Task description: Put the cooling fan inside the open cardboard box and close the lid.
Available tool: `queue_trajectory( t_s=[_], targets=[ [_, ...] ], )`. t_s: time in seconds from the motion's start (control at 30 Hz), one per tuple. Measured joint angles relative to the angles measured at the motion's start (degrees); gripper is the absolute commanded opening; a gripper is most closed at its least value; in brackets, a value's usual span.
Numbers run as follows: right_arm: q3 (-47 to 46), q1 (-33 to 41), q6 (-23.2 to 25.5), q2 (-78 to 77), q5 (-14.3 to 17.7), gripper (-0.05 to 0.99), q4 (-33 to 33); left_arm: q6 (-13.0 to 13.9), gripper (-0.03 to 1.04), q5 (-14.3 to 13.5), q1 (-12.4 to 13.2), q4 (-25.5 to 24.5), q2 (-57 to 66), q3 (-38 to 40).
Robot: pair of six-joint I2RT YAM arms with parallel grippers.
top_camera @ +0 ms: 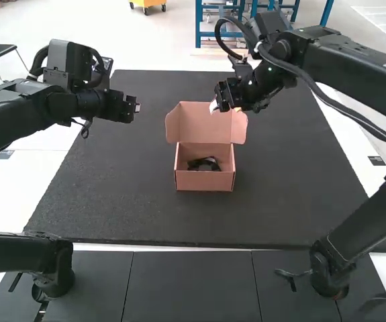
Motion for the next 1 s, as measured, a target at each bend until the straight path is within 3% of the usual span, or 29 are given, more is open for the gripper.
queue_trajectory(
  t_s=[0.4,1.0],
  targets=[
    [-12.0,-6.2,0.2,-4.8,3.8,0.75,10.2,0.9,0.96,-0.2,0.6,3.7,7.3,0.1],
    [-14.5,-12.0,-2.8,2.1,3.5,0.75,17.7,1.3,0.96,-0.3,0.6,6.9,15.9,4.6]
  ],
)
